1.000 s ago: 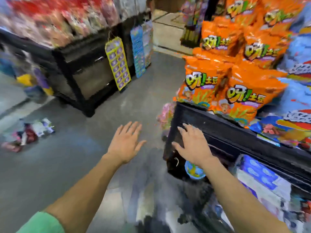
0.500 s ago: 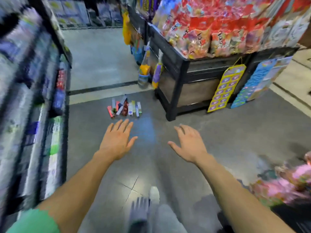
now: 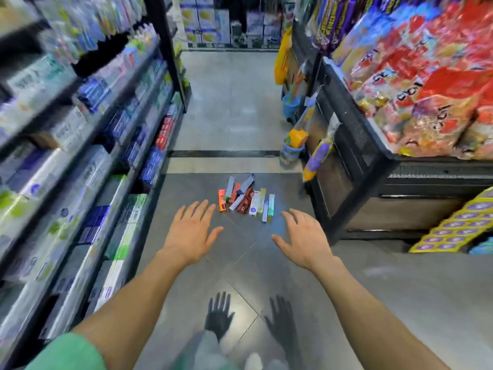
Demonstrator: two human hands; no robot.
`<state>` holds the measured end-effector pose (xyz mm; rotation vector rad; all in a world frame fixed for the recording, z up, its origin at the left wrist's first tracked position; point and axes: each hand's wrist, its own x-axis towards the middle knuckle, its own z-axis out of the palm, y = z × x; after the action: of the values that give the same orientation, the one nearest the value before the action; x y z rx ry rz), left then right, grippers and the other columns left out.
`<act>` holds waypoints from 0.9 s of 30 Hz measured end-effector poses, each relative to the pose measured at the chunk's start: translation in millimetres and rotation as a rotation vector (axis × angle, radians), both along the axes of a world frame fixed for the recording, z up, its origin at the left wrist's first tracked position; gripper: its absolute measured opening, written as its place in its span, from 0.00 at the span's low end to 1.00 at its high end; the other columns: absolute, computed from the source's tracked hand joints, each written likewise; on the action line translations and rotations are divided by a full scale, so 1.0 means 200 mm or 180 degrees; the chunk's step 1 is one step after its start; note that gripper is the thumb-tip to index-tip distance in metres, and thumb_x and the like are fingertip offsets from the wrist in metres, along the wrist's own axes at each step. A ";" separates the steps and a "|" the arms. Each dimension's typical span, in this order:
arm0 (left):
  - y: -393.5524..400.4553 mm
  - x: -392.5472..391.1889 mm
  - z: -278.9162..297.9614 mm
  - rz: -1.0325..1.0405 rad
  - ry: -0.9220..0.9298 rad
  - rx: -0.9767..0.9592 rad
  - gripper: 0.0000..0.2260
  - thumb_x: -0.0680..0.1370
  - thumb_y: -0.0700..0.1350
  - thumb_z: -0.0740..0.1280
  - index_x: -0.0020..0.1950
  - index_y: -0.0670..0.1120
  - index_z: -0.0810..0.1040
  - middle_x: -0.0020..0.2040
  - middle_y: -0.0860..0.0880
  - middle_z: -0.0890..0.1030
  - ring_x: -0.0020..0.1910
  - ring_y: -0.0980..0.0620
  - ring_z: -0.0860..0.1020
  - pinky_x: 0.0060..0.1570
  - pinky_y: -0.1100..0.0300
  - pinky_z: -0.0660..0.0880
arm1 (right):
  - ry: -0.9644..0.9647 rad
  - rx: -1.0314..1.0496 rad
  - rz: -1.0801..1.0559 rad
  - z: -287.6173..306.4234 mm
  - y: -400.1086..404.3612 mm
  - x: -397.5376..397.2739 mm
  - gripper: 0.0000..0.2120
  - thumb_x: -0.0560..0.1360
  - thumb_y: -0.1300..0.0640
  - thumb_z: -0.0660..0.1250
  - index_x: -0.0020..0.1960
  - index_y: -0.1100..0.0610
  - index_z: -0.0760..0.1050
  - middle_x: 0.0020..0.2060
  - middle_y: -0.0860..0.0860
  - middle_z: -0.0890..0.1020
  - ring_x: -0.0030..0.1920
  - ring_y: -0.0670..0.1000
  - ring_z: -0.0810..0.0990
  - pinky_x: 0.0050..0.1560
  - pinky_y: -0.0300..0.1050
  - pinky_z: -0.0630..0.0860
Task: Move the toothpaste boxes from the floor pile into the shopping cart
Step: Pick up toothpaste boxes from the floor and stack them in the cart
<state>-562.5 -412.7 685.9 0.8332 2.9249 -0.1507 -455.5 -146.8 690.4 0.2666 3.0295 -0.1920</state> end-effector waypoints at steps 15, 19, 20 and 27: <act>0.38 -1.66 -0.56 0.0313 -0.0629 0.0064 0.40 0.76 0.67 0.34 0.82 0.48 0.55 0.82 0.48 0.56 0.80 0.47 0.55 0.77 0.48 0.52 | -0.0608 -0.0180 -0.0108 -0.53 0.46 -1.71 0.34 0.78 0.34 0.59 0.76 0.54 0.64 0.74 0.56 0.69 0.74 0.57 0.66 0.74 0.51 0.61; 0.49 -2.13 -0.86 0.0368 -0.0836 -0.0037 0.41 0.74 0.65 0.36 0.81 0.47 0.59 0.81 0.46 0.60 0.79 0.45 0.59 0.76 0.47 0.55 | -0.0732 -0.0271 -0.0209 -0.86 0.58 -2.19 0.34 0.78 0.36 0.61 0.76 0.56 0.65 0.73 0.55 0.70 0.72 0.57 0.68 0.73 0.49 0.62; 0.52 -2.24 -0.96 0.0381 -0.0837 0.0012 0.39 0.75 0.65 0.39 0.79 0.45 0.63 0.79 0.45 0.63 0.77 0.43 0.63 0.74 0.45 0.59 | -0.0786 -0.0298 -0.0239 -0.97 0.61 -2.29 0.34 0.78 0.36 0.61 0.76 0.56 0.65 0.74 0.56 0.69 0.73 0.57 0.67 0.74 0.49 0.62; 0.74 -2.77 -1.96 0.0475 -0.1000 0.0279 0.35 0.78 0.65 0.46 0.74 0.45 0.70 0.74 0.43 0.71 0.72 0.41 0.70 0.67 0.46 0.68 | -0.0952 -0.0412 -0.0071 -1.93 0.73 -2.84 0.32 0.78 0.37 0.59 0.74 0.57 0.68 0.66 0.57 0.75 0.65 0.60 0.73 0.67 0.54 0.70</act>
<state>-1116.2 -265.2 293.1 0.5835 2.6962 0.1111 -1024.2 -1.2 303.6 0.2896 2.7065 -0.3179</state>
